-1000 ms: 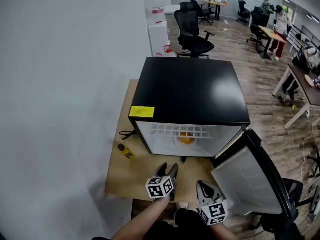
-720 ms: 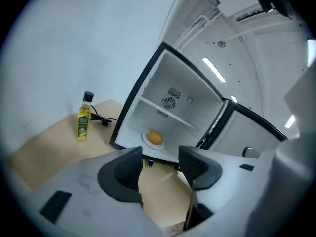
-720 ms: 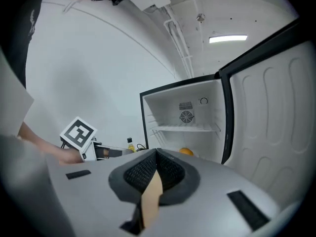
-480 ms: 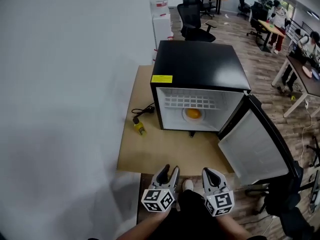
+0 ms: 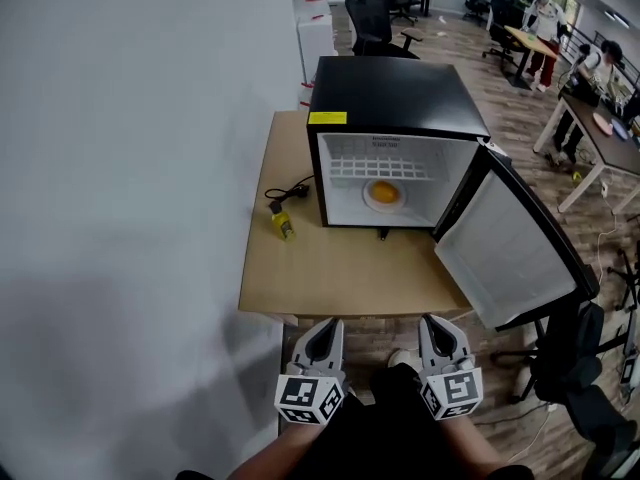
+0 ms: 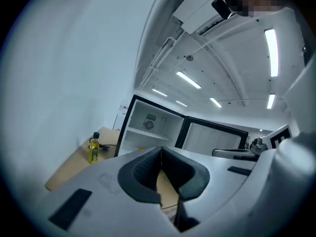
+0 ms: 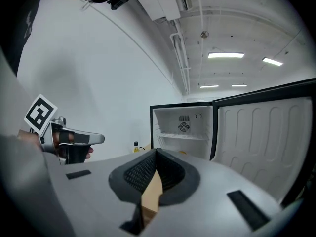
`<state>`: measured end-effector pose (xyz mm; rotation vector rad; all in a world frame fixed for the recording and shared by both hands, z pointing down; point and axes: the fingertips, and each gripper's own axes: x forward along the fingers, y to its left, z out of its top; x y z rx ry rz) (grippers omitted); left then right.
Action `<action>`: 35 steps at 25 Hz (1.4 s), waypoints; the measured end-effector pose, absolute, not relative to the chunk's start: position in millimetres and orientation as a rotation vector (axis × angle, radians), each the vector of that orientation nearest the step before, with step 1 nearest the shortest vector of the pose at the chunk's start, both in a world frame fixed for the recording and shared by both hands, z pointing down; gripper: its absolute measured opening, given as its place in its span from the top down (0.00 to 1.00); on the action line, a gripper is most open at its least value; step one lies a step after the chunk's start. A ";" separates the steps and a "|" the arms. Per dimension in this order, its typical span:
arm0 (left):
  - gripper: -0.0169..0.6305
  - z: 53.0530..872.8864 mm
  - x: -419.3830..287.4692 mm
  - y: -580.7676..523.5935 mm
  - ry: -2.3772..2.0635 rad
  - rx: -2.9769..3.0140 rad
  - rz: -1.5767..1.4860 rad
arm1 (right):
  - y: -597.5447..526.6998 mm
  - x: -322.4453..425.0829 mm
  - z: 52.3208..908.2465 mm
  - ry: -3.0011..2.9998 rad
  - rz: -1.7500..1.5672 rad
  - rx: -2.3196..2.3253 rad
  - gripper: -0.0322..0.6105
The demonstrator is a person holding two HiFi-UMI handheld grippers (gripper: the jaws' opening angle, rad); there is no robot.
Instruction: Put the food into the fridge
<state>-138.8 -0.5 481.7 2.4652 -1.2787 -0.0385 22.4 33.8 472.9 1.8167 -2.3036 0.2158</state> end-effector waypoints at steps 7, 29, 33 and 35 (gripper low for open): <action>0.95 451.5 -138.9 -0.3 -1.375 2.577 -0.008 | 35.2 22.3 458.5 -2.328 0.170 1.827 0.86; 0.95 453.4 -108.1 -1.2 -1.380 2.560 0.034 | 34.7 54.6 445.2 -2.312 0.142 1.862 0.86; 0.95 453.3 -107.5 -0.6 -1.377 2.554 0.033 | 34.6 54.5 446.0 -2.319 0.149 1.860 0.86; 0.95 452.9 -106.8 -0.3 -1.377 2.548 0.032 | 34.3 55.3 444.8 -2.322 0.150 1.860 0.86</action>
